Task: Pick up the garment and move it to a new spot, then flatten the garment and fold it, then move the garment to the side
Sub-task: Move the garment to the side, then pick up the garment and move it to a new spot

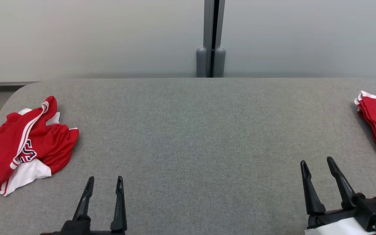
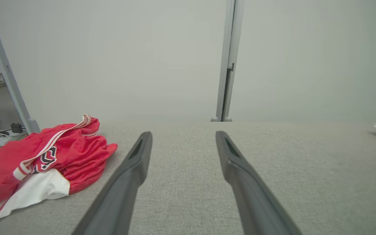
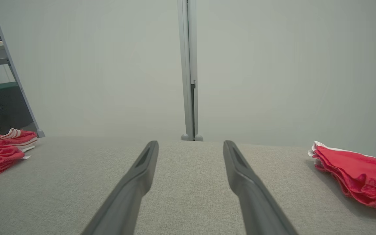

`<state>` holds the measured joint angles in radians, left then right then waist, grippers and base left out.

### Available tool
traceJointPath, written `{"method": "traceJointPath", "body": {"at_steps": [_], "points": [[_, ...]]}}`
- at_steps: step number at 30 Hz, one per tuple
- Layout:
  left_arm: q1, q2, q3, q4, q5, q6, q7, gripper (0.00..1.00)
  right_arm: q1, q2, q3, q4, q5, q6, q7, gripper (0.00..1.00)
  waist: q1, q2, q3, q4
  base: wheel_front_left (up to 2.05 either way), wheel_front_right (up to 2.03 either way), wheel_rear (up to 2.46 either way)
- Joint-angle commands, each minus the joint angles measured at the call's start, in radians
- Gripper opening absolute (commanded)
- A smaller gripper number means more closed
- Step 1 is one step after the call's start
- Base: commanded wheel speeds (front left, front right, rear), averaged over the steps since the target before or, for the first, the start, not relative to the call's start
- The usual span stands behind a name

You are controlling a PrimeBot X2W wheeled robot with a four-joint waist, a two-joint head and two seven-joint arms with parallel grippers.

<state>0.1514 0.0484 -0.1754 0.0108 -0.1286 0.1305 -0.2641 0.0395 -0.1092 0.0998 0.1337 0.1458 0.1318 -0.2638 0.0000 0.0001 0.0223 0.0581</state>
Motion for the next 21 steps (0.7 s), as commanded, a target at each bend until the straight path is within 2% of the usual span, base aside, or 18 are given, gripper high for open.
{"method": "traceJointPath", "body": {"at_steps": [1, 11, 21], "points": [[0.005, 0.004, 0.01, -0.01, -0.005, -0.001, 0.0, 1.0, 0.011, 0.001, -0.007, -0.001, 0.006, -0.002, -0.001, 1.0, 0.0, -0.0001, -0.021, 0.003, 0.0, 0.0, 0.0], [0.02, 0.004, 0.03, -0.003, -0.005, -0.025, 0.0, 1.0, 0.034, 0.015, 0.005, 0.023, 0.001, -0.002, -0.001, 1.0, 0.0, -0.0001, -0.056, 0.001, 0.0, 0.0, 0.0], [0.021, 0.004, 0.032, -0.003, -0.017, -0.029, 0.0, 1.0, 0.038, 0.023, -0.002, 0.037, -0.001, -0.002, -0.001, 1.0, 0.0, -0.0001, -0.066, 0.002, 0.0, 0.0, 0.0]]}}
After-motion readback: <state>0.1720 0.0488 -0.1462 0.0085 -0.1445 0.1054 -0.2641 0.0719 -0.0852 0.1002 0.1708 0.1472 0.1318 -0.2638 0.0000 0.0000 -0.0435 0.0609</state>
